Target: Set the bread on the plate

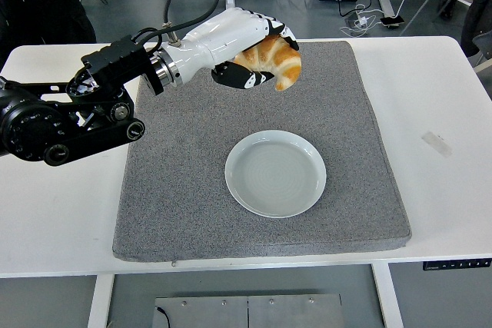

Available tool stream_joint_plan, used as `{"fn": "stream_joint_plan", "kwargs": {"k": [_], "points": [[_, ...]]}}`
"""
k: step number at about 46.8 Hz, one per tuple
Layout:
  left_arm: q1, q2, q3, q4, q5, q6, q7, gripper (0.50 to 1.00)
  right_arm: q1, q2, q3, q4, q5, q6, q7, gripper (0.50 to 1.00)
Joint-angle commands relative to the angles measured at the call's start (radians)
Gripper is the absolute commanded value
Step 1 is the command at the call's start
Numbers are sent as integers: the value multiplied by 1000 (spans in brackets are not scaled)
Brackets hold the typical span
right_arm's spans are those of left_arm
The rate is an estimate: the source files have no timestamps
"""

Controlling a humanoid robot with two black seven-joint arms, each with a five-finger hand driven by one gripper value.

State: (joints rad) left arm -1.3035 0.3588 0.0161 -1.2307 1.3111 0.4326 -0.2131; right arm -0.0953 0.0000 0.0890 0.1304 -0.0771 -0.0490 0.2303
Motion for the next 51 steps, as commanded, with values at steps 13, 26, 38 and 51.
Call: {"fn": "stream_joint_plan", "kwargs": {"k": [13, 26, 38, 51], "points": [[62, -81, 44, 19, 62, 6, 1, 500, 0, 0, 0, 0, -1, 0, 0, 1000], [107, -153, 117, 117, 71, 52, -5, 500, 0, 0, 0, 0, 0, 0, -2, 1000], [142, -198, 182, 139, 65, 121, -5, 500, 0, 0, 0, 0, -1, 0, -2, 1000], [193, -236, 243, 204, 68, 178, -5, 500, 0, 0, 0, 0, -1, 0, 0, 1000]]}}
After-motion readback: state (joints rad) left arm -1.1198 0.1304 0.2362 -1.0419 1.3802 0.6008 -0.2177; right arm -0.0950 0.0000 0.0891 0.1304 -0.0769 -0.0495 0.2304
